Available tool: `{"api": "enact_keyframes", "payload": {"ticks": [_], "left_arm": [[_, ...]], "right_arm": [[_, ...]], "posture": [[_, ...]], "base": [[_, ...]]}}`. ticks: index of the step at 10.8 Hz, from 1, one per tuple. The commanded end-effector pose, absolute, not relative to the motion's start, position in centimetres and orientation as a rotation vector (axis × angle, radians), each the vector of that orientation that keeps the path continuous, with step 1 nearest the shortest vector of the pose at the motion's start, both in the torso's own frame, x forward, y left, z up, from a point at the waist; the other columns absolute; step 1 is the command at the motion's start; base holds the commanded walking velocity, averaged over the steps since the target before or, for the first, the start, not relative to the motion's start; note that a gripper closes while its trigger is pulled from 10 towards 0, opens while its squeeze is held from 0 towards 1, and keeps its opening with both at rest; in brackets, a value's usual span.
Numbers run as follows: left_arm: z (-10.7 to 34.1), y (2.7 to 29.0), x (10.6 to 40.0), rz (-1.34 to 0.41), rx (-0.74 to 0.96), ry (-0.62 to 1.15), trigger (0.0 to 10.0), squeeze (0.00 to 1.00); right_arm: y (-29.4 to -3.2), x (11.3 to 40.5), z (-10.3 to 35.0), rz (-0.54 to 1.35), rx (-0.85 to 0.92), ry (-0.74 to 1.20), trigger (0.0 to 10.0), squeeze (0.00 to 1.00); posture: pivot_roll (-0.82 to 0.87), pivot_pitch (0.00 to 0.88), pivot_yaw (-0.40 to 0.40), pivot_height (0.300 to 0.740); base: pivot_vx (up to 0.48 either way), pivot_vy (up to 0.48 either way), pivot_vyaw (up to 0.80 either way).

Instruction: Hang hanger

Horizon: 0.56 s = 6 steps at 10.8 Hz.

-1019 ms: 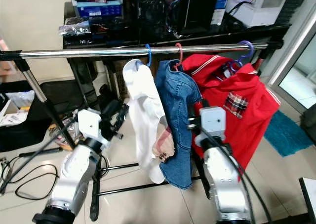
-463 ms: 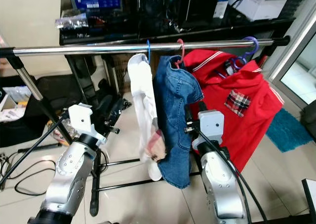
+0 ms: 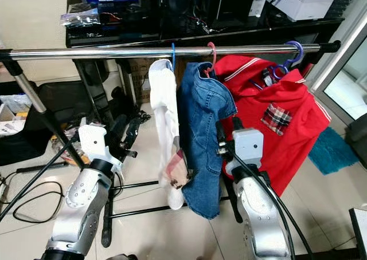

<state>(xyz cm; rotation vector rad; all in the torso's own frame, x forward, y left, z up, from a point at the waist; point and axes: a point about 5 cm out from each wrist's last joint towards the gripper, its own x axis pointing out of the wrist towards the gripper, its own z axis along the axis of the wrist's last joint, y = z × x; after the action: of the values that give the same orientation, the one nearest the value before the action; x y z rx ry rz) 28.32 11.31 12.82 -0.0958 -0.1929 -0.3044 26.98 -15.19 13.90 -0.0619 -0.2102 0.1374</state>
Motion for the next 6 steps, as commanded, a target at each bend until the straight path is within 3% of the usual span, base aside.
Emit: {"api": "enact_keyframes", "payload": {"ticks": [1, 6], "left_arm": [[13.6, 11.0, 28.3, -0.333, -0.063, -0.219, 10.0, 0.00], [13.1, 11.2, 28.7, -0.338, 0.014, -0.220, 10.0, 0.00]], "right_arm": [[-14.5, 27.2, 14.8, 0.156, -0.039, -0.233, 10.0, 0.00], [-9.7, 27.6, 15.9, 0.464, 0.054, -0.127, 10.0, 0.00]], "posture": [[0.12, 0.124, -0.030, 0.740], [0.12, 0.112, -0.036, 0.740]], "base": [[0.000, 0.000, 0.00], [0.000, 0.000, 0.00]]}}
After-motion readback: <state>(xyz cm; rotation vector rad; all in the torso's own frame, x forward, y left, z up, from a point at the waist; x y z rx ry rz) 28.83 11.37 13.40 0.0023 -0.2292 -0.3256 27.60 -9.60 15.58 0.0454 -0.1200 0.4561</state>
